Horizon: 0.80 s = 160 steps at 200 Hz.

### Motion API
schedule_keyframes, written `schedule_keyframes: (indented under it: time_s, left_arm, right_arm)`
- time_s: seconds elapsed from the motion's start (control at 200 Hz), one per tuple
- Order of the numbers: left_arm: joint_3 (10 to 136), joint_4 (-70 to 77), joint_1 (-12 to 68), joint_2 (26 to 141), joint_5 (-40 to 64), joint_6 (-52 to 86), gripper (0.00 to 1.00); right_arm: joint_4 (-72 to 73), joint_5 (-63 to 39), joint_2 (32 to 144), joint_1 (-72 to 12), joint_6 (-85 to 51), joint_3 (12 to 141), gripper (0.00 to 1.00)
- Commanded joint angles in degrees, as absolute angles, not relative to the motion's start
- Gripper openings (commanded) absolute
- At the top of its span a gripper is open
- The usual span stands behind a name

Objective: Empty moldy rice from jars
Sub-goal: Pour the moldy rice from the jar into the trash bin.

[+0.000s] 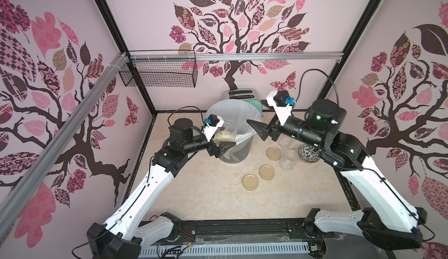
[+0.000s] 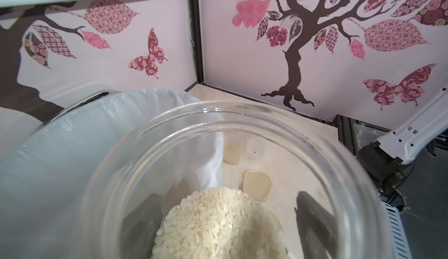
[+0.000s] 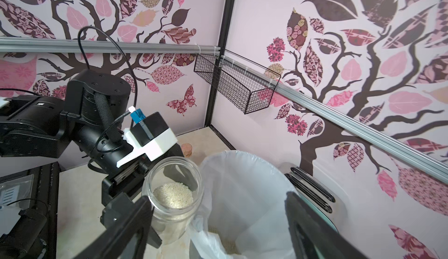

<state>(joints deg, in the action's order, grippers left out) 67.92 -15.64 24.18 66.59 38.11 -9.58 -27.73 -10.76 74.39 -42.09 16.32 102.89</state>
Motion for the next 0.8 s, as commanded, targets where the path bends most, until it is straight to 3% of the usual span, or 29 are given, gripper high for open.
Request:
schedule_keyframes:
  time_s: [0.0, 0.35, 0.795]
  left_arm:
    - [75.01, -10.28, 21.75, 70.08, 44.41, -12.72, 0.67]
    - [92.37, -18.78, 16.18, 85.96, 51.03, -20.70, 0.67]
    - [99.20, -23.27, 16.00, 94.37, 50.36, -25.33, 0.67]
  right_arm:
    - [-33.91, -24.10, 80.64, -37.15, 18.95, 110.51, 0.82]
    - [-49.05, -28.27, 102.94, -35.61, 26.16, 137.19, 0.73]
    - [-50.07, -27.21, 111.19, -35.66, 29.70, 140.54, 0.62]
